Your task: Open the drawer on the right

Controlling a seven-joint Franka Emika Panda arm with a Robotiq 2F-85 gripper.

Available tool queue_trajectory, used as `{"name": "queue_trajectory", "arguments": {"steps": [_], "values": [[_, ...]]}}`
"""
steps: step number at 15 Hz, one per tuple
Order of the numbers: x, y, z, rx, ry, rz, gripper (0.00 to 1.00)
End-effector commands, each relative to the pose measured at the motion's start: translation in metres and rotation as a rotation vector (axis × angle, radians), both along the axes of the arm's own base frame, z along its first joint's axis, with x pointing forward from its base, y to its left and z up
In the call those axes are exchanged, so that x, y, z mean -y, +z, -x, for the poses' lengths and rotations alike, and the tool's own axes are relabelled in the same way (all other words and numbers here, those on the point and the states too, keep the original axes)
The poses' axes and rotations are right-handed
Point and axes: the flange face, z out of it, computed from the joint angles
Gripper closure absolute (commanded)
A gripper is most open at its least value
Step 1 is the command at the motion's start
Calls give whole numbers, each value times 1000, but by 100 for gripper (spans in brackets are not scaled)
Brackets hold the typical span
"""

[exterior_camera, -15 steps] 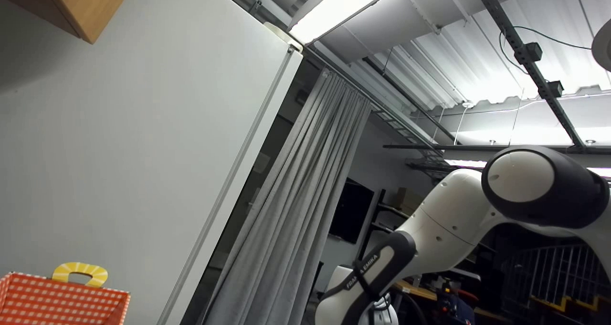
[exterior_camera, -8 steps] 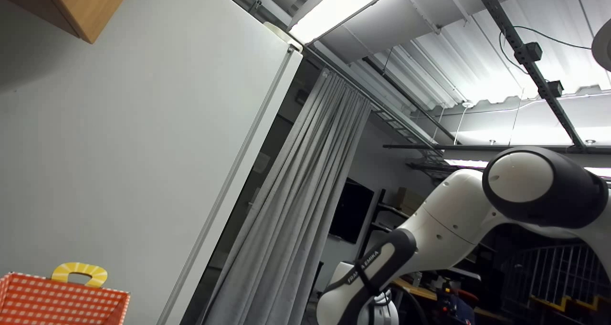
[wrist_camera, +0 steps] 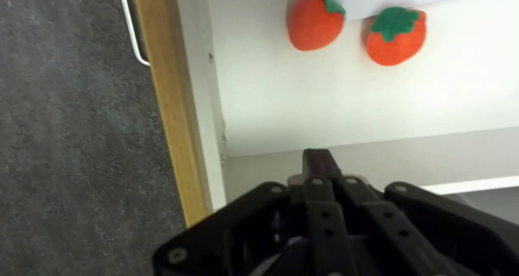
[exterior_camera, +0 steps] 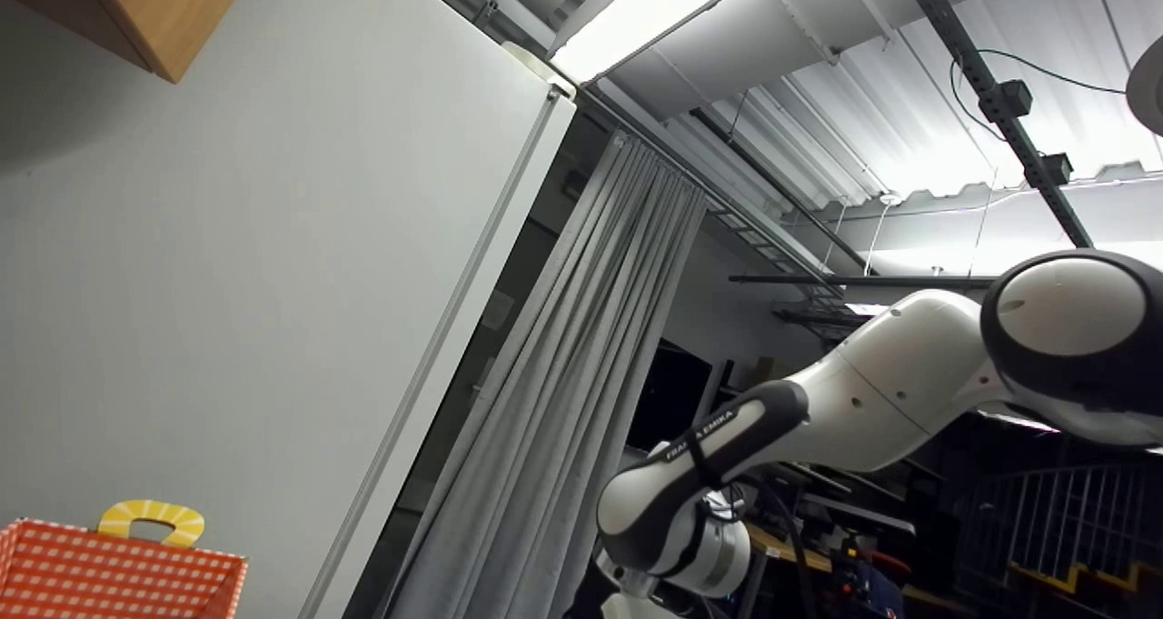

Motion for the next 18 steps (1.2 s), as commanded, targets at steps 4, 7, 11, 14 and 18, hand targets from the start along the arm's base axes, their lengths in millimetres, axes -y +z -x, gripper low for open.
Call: {"name": "queue_trajectory", "arguments": {"steps": [4, 7, 11, 14, 18], "values": [[-46, 79, -1, 157, 125, -110, 100], [-62, 107, 7, 207, 186, -164, 100], [-73, 134, 28, 235, 270, -231, 100], [-79, 144, 45, 234, 322, -261, 100], [-85, 150, 61, 214, 365, -277, 73]]}}
